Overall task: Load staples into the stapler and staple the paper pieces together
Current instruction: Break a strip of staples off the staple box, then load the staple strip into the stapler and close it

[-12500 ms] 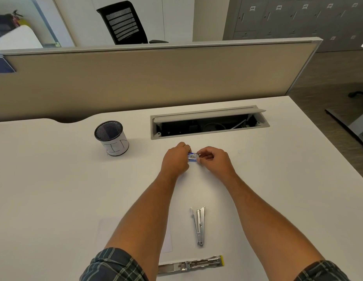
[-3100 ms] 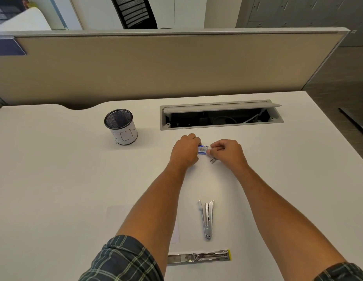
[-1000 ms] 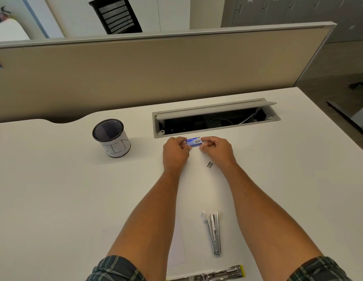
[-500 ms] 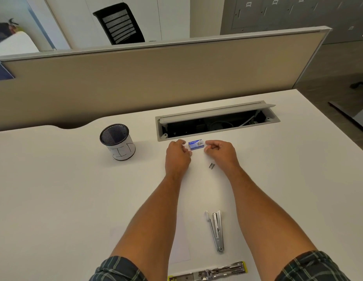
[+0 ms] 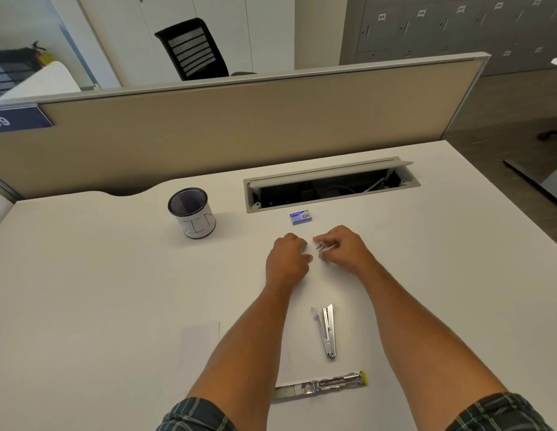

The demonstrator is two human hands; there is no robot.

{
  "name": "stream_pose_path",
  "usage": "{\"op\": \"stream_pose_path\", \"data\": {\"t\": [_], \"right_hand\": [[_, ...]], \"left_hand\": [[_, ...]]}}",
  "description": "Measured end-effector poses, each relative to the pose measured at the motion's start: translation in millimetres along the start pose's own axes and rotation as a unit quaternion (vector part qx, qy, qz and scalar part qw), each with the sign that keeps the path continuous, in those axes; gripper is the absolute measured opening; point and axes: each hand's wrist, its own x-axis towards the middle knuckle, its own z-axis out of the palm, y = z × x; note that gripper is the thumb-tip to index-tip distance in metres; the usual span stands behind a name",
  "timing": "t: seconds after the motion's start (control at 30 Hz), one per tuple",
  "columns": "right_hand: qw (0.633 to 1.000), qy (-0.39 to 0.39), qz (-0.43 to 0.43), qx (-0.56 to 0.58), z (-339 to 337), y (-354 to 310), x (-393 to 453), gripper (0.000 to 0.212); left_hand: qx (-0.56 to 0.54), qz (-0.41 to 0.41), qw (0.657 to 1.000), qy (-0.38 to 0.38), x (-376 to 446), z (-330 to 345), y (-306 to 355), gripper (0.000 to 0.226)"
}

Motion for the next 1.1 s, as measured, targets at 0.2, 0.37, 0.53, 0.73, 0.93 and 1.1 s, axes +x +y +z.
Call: {"op": "stream_pose_path", "data": {"t": [0.2, 0.37, 0.53, 0.73, 0.93, 1.1], "right_hand": [[0.996, -0.017, -0.041, -0.074, -2.0, -9.0, -13.7, 0.014], [0.996, -0.038, -0.033, -0.072, 0.5, -15.2, -31.6, 0.01], [0.997, -0.049, -0.046, -0.024, -8.5, -18.0, -54.6, 0.011], [0.996, -0.045, -0.065, 0.053, -16.2, -27.2, -81.8, 0.015], [0.987, -0.059, -0.089, 0.116, -18.4, -32.0, -110.6, 0.017], [0.983, -0.078, -0.099, 0.131, -14.6, -26.8, -135.9, 0.019]], "left_hand": [[0.025, 0.036, 0.999, -0.015, -19.6, -0.5, 10.2, 0.031], [0.049, 0.039, 0.997, -0.035, -38.9, -3.4, 16.8, 0.029], [0.039, 0.019, 0.999, -0.03, -61.8, -10.3, 23.6, 0.025], [0.02, 0.023, 1.0, -0.005, -88.2, -26.6, 30.2, 0.02], [-0.107, -0.039, 0.993, -0.037, -110.1, -38.9, 27.9, 0.016], [-0.136, -0.051, 0.988, -0.053, -129.6, -42.9, 24.3, 0.014]]}}
